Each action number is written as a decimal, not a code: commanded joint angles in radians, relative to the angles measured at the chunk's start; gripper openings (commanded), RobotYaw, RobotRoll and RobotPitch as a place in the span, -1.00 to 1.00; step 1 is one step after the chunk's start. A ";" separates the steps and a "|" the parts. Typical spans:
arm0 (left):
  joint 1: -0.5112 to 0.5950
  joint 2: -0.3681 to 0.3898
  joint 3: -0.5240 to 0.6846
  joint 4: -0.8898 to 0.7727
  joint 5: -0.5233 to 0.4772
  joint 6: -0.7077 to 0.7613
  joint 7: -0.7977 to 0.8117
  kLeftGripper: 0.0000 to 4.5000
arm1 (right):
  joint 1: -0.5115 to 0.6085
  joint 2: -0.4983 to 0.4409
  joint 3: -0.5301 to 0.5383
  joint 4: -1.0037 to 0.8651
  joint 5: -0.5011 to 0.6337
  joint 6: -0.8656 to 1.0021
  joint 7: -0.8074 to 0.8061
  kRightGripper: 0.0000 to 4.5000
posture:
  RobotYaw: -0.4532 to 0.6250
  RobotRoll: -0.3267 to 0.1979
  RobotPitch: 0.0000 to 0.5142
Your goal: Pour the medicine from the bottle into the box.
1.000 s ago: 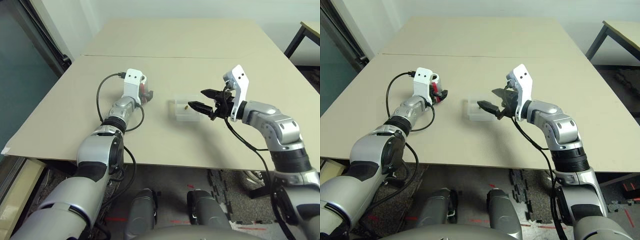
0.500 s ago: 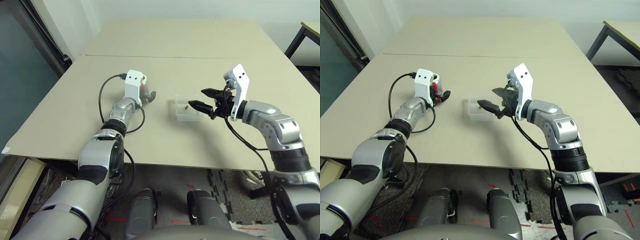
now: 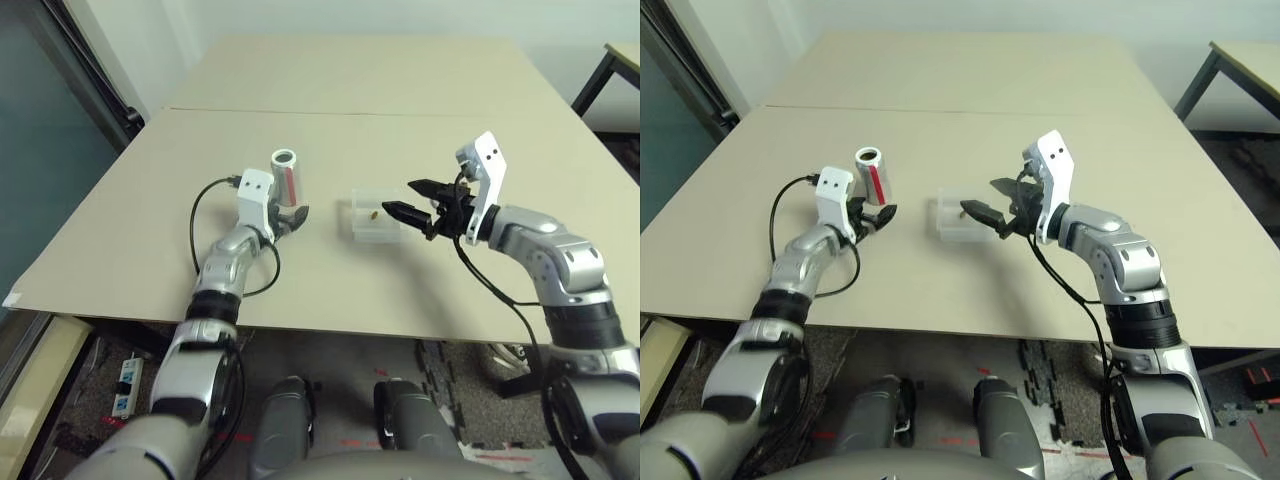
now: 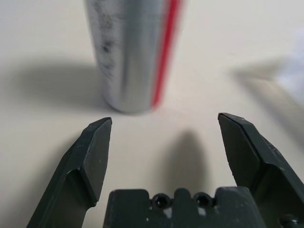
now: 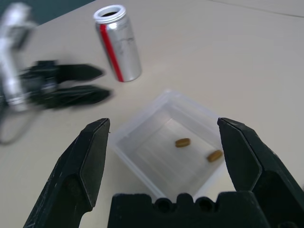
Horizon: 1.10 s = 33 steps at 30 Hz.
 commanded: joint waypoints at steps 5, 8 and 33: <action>0.180 0.029 0.083 -0.483 -0.120 0.290 0.079 0.99 | 0.064 -0.030 -0.108 -0.040 0.032 -0.001 -0.042 1.00 | 0.03 0.25 -0.55; 0.217 0.048 0.160 -0.585 -0.148 0.319 0.118 0.99 | 0.091 -0.040 -0.179 -0.037 0.030 -0.015 -0.093 1.00 | 0.07 0.25 -0.55; -0.286 0.423 0.279 0.756 -0.040 -0.448 0.061 0.99 | -0.031 -0.098 -0.379 0.671 -0.237 -0.604 -0.561 1.00 | -0.03 0.25 -0.55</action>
